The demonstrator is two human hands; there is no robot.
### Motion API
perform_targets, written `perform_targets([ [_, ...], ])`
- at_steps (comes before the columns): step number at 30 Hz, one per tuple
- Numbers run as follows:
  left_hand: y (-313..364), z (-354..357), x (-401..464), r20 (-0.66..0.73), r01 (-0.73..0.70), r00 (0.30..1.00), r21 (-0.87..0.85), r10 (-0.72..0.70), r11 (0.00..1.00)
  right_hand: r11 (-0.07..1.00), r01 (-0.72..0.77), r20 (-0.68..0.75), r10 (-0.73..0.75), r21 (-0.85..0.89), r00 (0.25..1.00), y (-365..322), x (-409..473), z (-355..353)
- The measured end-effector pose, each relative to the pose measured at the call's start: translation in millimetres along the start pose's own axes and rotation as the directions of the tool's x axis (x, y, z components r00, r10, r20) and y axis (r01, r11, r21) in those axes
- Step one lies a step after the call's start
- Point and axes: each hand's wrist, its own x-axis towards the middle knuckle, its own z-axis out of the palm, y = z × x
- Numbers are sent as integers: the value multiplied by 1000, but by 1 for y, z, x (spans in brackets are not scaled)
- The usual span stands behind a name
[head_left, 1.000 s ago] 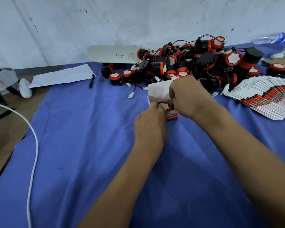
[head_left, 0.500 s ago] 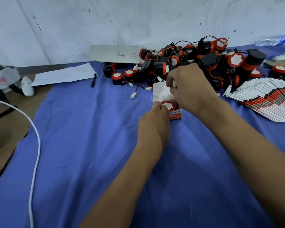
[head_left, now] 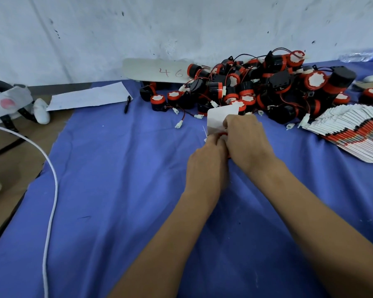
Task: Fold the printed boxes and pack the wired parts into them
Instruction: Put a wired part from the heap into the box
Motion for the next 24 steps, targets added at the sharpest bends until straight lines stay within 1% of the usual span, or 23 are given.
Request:
perform_targets([
  [3, -2, 1, 0, -26, -6, 1000, -32, 6, 999, 1000, -8, 24, 8, 19, 1000, 2, 0, 6],
  [6, -2, -1, -1, -44, -29, 999, -61, 26, 998, 999, -28, -27, 29, 31, 999, 4, -1, 9],
  [9, -2, -4, -2, -59, -30, 998, -115, 23, 993, 994, -65, -57, 70, 87, 996, 4, 0, 12],
  [13, -2, -2, -2, -51, -32, 998, -54, 29, 998, 979, -105, -70, 119, 173, 990, 10, 2, 15],
  [14, -2, -1, -1, -49, -35, 998, -46, 32, 998, 983, -97, -71, 109, 157, 992, 11, 2, 15],
  [17, -3, 0, 0, -22, -33, 999, -72, 32, 997, 999, -40, -43, 40, 11, 998, 10, 0, 19],
  [20, -5, -1, 0, -14, -50, 999, -88, 49, 995, 999, -7, -34, 8, 32, 999, 11, 3, 18],
  [24, -6, 0, 0, -25, -71, 997, -95, 69, 993, 993, 112, 128, -106, -39, 986, 17, 11, 12],
])
